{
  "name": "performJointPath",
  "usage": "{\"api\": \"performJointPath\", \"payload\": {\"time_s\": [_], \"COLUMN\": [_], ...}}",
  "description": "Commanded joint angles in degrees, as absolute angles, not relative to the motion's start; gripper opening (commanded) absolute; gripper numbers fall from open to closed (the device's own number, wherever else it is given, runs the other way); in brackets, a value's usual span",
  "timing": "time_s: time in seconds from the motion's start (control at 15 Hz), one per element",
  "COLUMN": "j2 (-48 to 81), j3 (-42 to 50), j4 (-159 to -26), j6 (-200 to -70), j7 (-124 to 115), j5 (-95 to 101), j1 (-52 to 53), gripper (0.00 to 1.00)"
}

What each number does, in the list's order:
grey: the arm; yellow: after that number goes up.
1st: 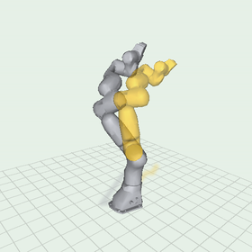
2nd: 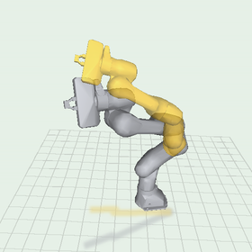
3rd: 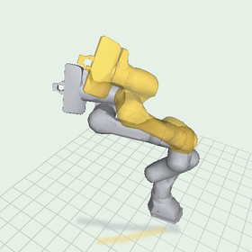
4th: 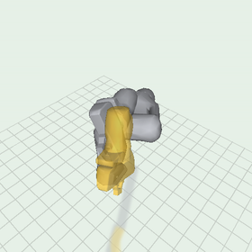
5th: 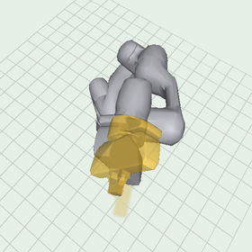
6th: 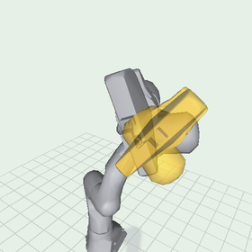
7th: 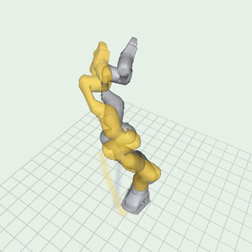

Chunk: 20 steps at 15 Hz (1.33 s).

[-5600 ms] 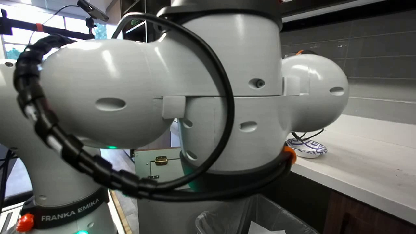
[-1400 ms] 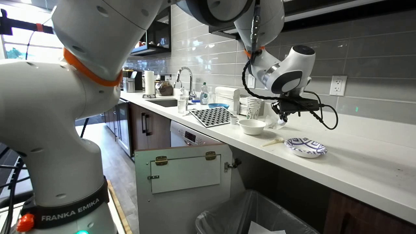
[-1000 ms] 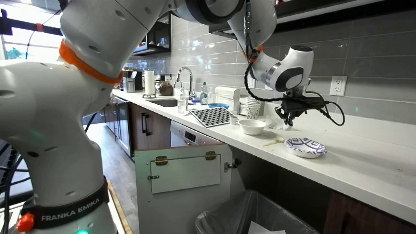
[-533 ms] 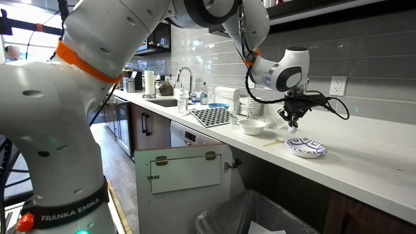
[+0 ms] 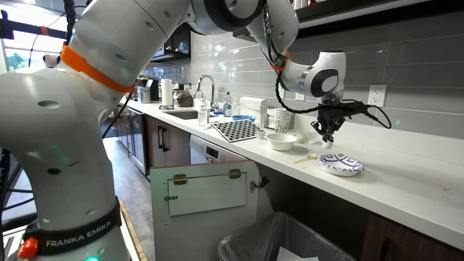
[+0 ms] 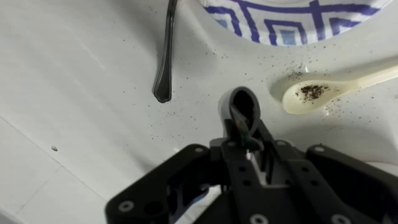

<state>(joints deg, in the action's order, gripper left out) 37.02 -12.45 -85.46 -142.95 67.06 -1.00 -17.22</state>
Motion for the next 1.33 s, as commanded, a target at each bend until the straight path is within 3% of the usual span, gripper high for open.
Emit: {"api": "performJointPath", "payload": {"time_s": [0.0, 1.27], "j2": [37.7, 37.4], "j3": [-10.3, -8.8], "j4": [-83.7, -84.0], "j6": [-141.0, -140.8], "j7": [68.8, 66.1], "j5": [-1.8, -5.5], "j1": [-15.4, -14.4], "gripper": [0.04, 0.04]}}
